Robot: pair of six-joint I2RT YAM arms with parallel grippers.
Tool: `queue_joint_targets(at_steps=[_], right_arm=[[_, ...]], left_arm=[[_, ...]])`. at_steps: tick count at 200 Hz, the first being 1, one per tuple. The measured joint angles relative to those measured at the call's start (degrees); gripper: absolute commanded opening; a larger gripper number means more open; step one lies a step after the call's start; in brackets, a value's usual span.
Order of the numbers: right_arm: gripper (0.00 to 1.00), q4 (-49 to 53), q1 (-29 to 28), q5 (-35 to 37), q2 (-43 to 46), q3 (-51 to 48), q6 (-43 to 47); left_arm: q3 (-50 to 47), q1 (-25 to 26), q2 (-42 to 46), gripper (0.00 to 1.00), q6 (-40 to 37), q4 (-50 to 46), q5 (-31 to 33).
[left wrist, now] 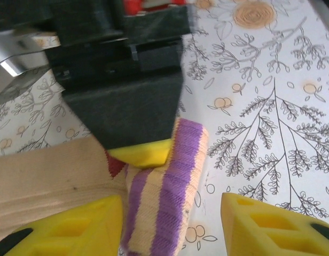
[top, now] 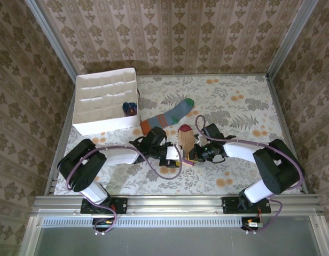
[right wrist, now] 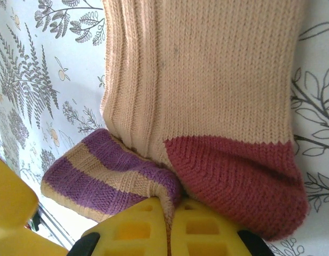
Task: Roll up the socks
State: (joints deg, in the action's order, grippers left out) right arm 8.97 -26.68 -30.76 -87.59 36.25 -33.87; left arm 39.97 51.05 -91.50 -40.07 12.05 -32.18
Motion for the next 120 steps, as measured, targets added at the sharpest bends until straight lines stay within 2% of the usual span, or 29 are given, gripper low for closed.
queue_joint_targets(at_steps=[79,87,99,120], right_arm=[[0.00,2.1,1.2,-3.4,-2.6,1.9,2.1],[0.00,2.1,1.3,-3.9,-2.8,2.0,2.3],[0.01,2.1,1.6,-4.6,-3.0,2.0,2.4],[0.04,2.2,1.9,-5.5,-3.2,2.0,2.7]], left_arm=[[5.1,1.9,-6.4,0.41,-4.2,-4.1,5.5],[5.5,2.1,-6.9,0.38,-4.3,-4.6,5.7],[6.0,2.3,-7.6,0.27,-4.7,-5.6,5.9],[8.2,2.2,-8.5,0.02,-5.5,-9.0,5.6]])
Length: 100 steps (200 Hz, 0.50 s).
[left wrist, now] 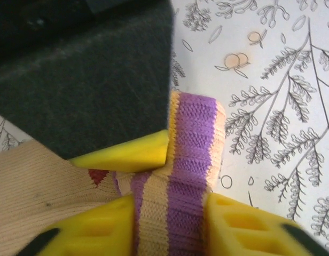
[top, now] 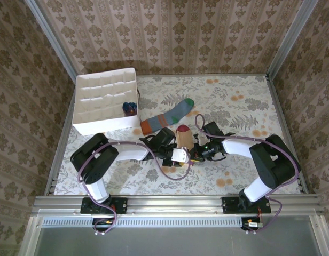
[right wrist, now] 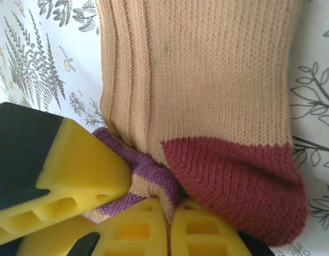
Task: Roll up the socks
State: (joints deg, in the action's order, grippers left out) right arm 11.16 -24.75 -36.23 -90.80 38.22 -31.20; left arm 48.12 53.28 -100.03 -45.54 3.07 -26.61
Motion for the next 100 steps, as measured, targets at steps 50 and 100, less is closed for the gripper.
queue_joint_targets(at_steps=[50,100], right_arm=[[0.36,3.4,0.2,4.2,5.1,-1.5,-0.4],[0.47,4.2,0.2,12.2,19.0,-7.7,-1.0]], left_arm=[[9.1,-1.4,-4.8,0.00,1.8,-11.6,-5.6],[18.7,-4.6,-11.7,0.00,10.3,-22.2,-14.3]])
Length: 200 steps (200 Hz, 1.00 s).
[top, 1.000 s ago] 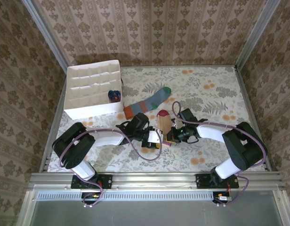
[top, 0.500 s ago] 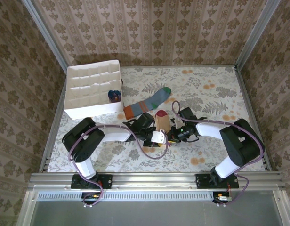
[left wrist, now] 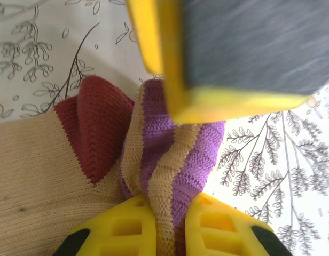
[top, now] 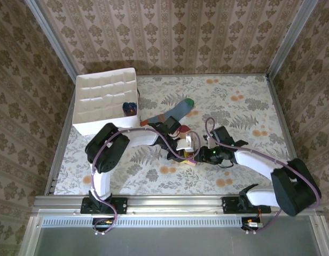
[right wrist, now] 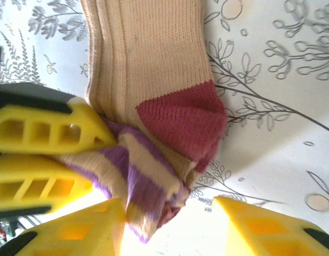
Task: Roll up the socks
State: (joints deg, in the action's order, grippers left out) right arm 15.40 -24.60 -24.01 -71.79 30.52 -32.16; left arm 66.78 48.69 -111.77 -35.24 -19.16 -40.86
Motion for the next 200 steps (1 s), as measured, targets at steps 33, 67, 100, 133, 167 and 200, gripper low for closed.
queue_joint_targets(at_steps=[33,67,100,133,167,200], right_arm=[[0.51,-1.1,-1.5,3.0,6.4,-2.7,-0.7],[0.52,-4.0,-2.6,4.2,7.3,-3.2,-0.6],[0.51,-6.9,-3.8,4.2,2.3,-3.2,-0.6],[0.22,-7.9,-4.7,5.2,-2.5,-2.4,-0.9],[0.10,-5.5,-4.8,5.4,-6.9,1.6,-1.8],[0.08,-4.7,-4.9,4.9,-9.7,3.8,-2.3]], left_arm=[[3.7,-1.8,-3.4,0.00,5.6,-4.2,-5.2],[6.1,-2.8,-5.6,0.00,9.8,-7.0,-8.5],[7.5,-3.1,-7.1,0.00,12.2,-8.7,-10.5],[7.4,-2.9,-7.3,0.06,12.8,-8.3,-10.9],[1.6,-2.1,-3.4,0.20,13.0,-1.5,-7.7],[-8.0,-0.5,4.5,0.31,12.5,8.5,-0.9]])
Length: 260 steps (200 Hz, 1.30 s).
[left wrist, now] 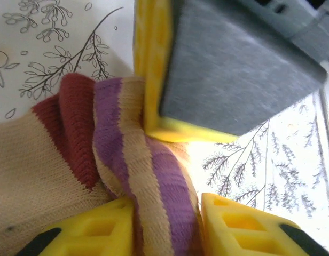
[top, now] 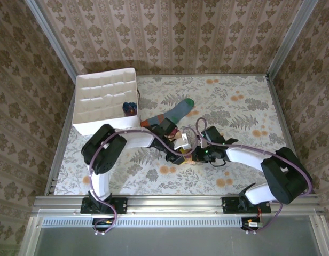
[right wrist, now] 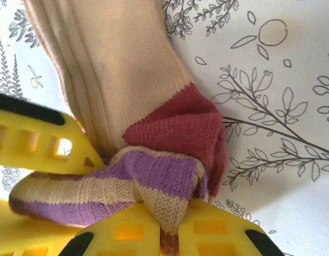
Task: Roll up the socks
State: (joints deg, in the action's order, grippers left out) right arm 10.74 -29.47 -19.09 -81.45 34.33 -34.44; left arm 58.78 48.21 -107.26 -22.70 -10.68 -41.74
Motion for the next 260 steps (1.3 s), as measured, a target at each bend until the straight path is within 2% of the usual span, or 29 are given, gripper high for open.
queue_joint_targets(at_steps=[51,82,124,146,175,216,233,260], right_arm=[[0.07,1.8,0.0,-0.7,-2.7,2.8,0.0],[0.07,3.1,0.0,-0.8,-3.6,4.1,0.2],[0.07,3.8,0.0,-0.9,-4.0,4.6,0.7],[0.07,4.2,0.0,-1.2,-4.2,4.9,1.2],[0.07,4.3,0.0,-1.3,-4.2,5.0,1.5],[0.11,4.1,0.0,-1.5,-4.0,4.7,1.7],[0.20,3.8,0.1,-1.4,-3.2,4.1,1.6],[0.41,3.9,0.1,-0.4,-0.5,2.4,1.4]], left_arm=[[-13.0,2.4,13.0,0.37,-4.5,13.6,12.4],[-18.5,5.9,19.6,0.40,-9.9,21.0,21.4],[-18.9,9.4,20.6,0.44,-16.2,23.2,29.0],[-17.2,10.8,18.2,0.46,-17.9,22.6,31.3],[-13.3,10.7,13.4,0.40,-16.3,20.7,31.7],[-8.5,8.1,7.6,0.20,-9.5,16.7,26.9],[-7.8,6.7,6.5,0.14,-6.3,16.3,23.6],[-7.7,3.7,4.9,0.07,-0.9,17.6,17.1]])
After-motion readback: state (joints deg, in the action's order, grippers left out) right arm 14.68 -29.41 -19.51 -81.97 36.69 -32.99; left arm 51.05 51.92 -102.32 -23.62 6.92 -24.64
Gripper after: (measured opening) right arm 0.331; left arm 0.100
